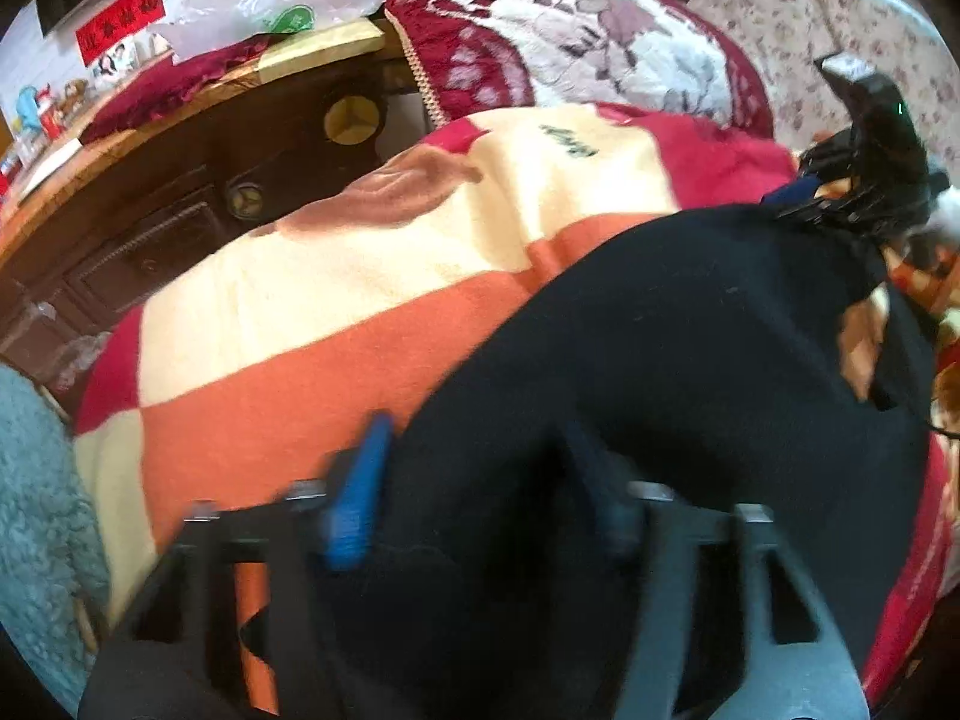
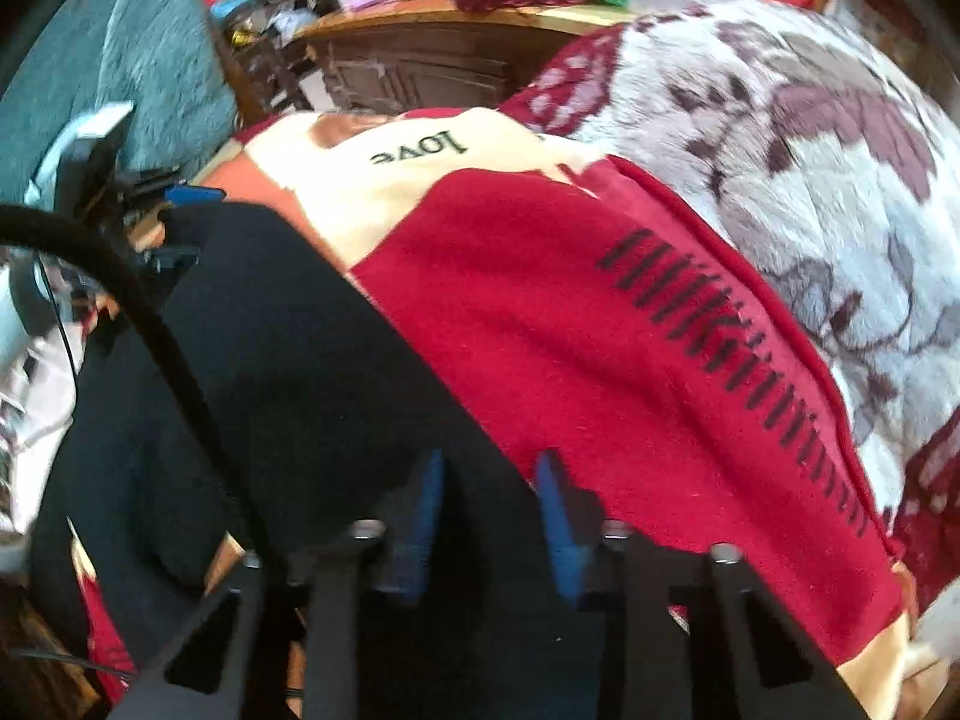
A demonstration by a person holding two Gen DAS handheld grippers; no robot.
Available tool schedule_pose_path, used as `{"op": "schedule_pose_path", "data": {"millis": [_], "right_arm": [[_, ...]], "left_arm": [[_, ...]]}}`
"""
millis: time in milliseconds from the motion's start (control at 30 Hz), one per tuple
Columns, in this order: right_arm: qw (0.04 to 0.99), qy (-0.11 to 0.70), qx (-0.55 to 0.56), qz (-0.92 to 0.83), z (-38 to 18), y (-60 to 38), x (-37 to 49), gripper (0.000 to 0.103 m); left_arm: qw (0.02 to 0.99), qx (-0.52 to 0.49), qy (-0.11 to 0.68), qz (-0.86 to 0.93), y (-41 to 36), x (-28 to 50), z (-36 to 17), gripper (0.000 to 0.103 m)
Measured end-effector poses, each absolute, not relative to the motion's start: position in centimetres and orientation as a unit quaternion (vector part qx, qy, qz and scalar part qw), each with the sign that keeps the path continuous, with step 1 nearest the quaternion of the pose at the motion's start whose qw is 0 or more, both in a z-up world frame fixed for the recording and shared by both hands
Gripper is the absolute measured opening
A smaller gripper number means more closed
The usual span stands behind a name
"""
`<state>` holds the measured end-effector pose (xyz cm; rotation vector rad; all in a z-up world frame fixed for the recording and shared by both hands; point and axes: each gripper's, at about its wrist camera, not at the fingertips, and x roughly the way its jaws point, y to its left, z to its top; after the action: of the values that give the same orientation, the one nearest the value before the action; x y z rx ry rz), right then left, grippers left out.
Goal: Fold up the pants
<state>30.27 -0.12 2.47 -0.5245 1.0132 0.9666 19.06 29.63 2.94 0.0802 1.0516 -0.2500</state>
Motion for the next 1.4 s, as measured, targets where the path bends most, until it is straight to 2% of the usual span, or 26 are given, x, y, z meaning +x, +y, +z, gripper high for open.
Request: {"op": "schedule_pose_path", "data": {"millis": [33, 67, 167, 467, 633, 867, 1067, 1133, 1200, 1400], "right_arm": [[0.733, 0.454, -0.252, 0.44, 2.6, 0.2, 29.7, 0.015], [0.735, 0.447, -0.266, 0.435, 2.8, 0.2, 28.9, 0.01], [0.744, 0.427, -0.292, 0.422, 3.7, 0.4, 27.4, 0.007], [0.781, 0.367, -0.268, 0.428, 10.3, -3.1, 21.3, 0.006], [0.783, 0.357, -0.254, 0.441, 11.4, -5.7, 15.7, 0.006], [0.769, 0.392, -0.216, 0.457, 7.5, -9.0, 8.6, 0.006], [0.755, 0.454, -0.159, 0.445, 0.5, -10.4, 5.8, 0.006], [0.767, 0.454, -0.15, 0.429, -0.7, -10.7, 5.4, 0.006], [0.775, 0.457, -0.118, 0.419, -0.8, -11.4, 5.6, 0.006], [0.802, 0.453, -0.041, 0.387, 1.6, -15.4, 5.1, 0.014]], "left_arm": [[0.858, 0.036, 0.499, -0.117, 29.5, 19.0, 3.2, 0.017], [0.859, 0.033, 0.498, -0.114, 29.4, 19.0, 3.4, 0.01], [0.869, 0.046, 0.483, -0.099, 29.0, 18.3, 4.4, 0.006], [0.91, 0.043, 0.398, -0.105, 28.1, 11.0, 11.3, 0.006], [0.918, 0.035, 0.378, -0.116, 26.9, 4.9, 12.6, 0.006], [0.907, -0.012, 0.403, -0.122, 25.0, -2.7, 9.4, 0.006], [0.886, -0.086, 0.446, -0.093, 25.4, -4.8, 5.3, 0.006], [0.883, -0.116, 0.446, -0.086, 25.8, -5.3, 5.2, 0.006], [0.882, -0.134, 0.444, -0.083, 26.0, -5.7, 5.8, 0.007], [0.895, -0.102, 0.429, -0.074, 25.3, -7.6, 8.6, 0.021]]}}
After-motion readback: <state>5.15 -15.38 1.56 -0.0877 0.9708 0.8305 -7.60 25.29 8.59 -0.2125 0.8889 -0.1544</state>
